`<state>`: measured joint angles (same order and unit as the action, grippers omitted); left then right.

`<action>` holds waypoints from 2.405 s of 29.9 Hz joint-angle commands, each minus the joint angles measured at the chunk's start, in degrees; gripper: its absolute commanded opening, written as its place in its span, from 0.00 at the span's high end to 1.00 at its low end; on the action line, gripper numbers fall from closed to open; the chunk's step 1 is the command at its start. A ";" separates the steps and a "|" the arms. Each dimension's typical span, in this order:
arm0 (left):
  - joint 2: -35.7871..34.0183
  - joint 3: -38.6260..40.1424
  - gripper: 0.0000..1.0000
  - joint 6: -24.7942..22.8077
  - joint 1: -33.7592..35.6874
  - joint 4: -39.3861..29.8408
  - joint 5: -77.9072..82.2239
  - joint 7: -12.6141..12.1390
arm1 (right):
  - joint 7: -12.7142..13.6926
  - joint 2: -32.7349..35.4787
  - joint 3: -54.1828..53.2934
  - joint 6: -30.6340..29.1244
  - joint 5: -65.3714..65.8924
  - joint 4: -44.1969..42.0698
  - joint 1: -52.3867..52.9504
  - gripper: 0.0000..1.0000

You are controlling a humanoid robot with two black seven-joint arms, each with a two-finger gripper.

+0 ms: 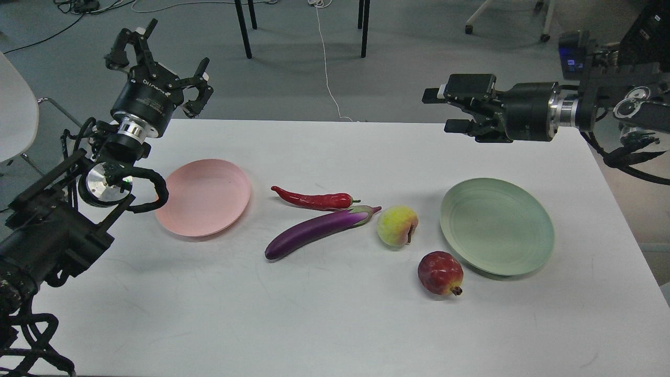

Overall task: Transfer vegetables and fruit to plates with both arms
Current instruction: 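Move the right gripper toward the peach beside the eggplant, then grasp the peach with the right gripper and lift it, then carry the peach onto the green plate and release it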

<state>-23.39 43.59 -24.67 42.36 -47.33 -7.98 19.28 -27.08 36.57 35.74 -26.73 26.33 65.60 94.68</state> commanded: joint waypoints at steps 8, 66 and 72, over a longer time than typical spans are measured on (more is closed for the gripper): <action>-3.50 0.00 0.02 -1.08 -0.35 -1.98 0.07 1.19 | 0.01 -23.19 22.60 3.17 10.85 -2.13 9.29 0.02; -9.21 0.00 0.02 -1.96 -3.16 -3.73 -0.02 1.19 | -0.92 -5.98 26.93 6.86 20.43 -7.94 -3.97 0.29; -9.39 0.00 0.02 -1.88 -3.16 -3.73 -0.11 1.19 | -0.92 -6.34 26.84 9.07 20.34 -8.03 -6.44 0.19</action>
<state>-32.62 43.63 -26.56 39.19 -51.05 -8.06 20.48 -27.99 30.26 62.66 -18.16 46.79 57.48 88.81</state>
